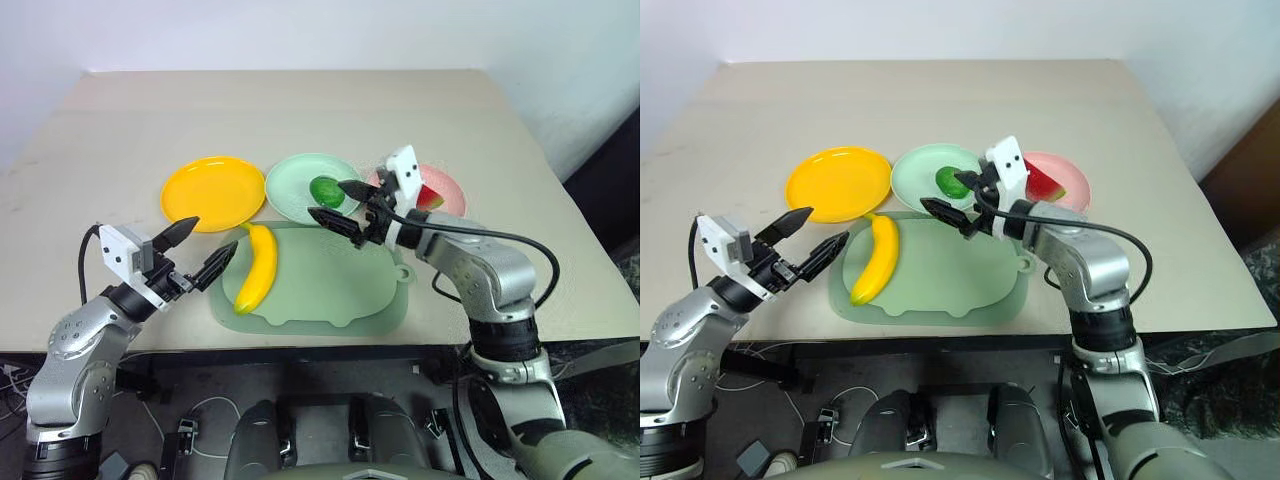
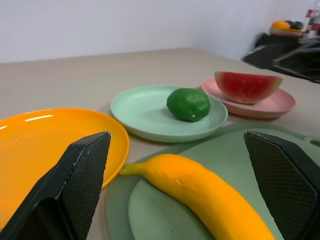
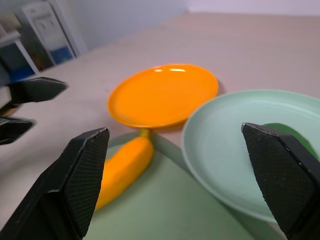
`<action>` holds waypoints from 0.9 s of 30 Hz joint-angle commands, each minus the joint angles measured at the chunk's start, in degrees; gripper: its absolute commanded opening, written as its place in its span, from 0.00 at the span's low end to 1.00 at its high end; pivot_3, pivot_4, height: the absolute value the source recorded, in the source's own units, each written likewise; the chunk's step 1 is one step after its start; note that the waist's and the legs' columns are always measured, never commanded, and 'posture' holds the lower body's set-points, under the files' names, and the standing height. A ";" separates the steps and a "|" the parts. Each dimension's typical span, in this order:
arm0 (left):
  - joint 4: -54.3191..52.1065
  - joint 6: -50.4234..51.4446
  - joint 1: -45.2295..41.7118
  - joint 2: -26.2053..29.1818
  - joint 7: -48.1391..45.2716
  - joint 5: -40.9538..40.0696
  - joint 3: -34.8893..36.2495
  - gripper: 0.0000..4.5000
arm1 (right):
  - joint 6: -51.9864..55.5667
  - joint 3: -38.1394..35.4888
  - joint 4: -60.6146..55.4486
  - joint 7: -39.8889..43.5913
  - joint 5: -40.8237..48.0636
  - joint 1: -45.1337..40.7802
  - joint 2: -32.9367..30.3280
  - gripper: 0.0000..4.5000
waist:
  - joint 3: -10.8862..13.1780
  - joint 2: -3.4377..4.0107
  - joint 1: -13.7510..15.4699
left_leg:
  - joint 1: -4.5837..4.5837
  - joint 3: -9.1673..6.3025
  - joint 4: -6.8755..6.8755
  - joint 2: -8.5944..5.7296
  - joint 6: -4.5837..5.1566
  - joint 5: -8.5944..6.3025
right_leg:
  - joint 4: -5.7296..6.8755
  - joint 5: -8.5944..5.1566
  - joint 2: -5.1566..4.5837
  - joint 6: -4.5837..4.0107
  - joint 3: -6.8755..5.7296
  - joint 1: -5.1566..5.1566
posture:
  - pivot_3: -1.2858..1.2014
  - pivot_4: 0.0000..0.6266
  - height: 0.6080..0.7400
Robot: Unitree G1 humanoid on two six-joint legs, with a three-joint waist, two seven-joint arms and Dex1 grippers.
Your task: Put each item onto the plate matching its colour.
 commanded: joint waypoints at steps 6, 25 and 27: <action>-7.16 3.14 2.10 -3.66 7.86 -1.55 0.95 1.00 | -12.67 0.61 -9.25 7.50 2.36 13.34 -3.99 1.00 | 0.00 -0.01 0.22 | 0.11 -0.05 0.01 -0.01 0.01 -0.01 | -0.02 0.00 -0.01 0.00 -0.01 0.11 | 0.52 0.24 0.66; -14.79 24.65 -5.86 -10.31 31.04 6.35 -14.30 1.00 | -15.51 2.14 -7.52 6.80 0.72 8.78 -7.49 1.00 | -0.01 -0.06 1.64 | 0.13 -0.10 0.07 -0.05 0.05 -0.02 | -0.01 0.00 -0.02 -0.01 -0.01 0.19 | 0.52 0.24 0.66; -14.30 25.68 -6.98 -10.47 30.82 5.90 -14.18 1.00 | -14.63 2.06 -8.14 6.18 0.99 8.44 -7.82 1.00 | -0.01 -0.06 1.68 | 0.12 -0.11 0.08 -0.05 0.05 -0.02 | -0.01 0.00 -0.02 -0.01 -0.03 0.19 | 0.52 0.24 0.66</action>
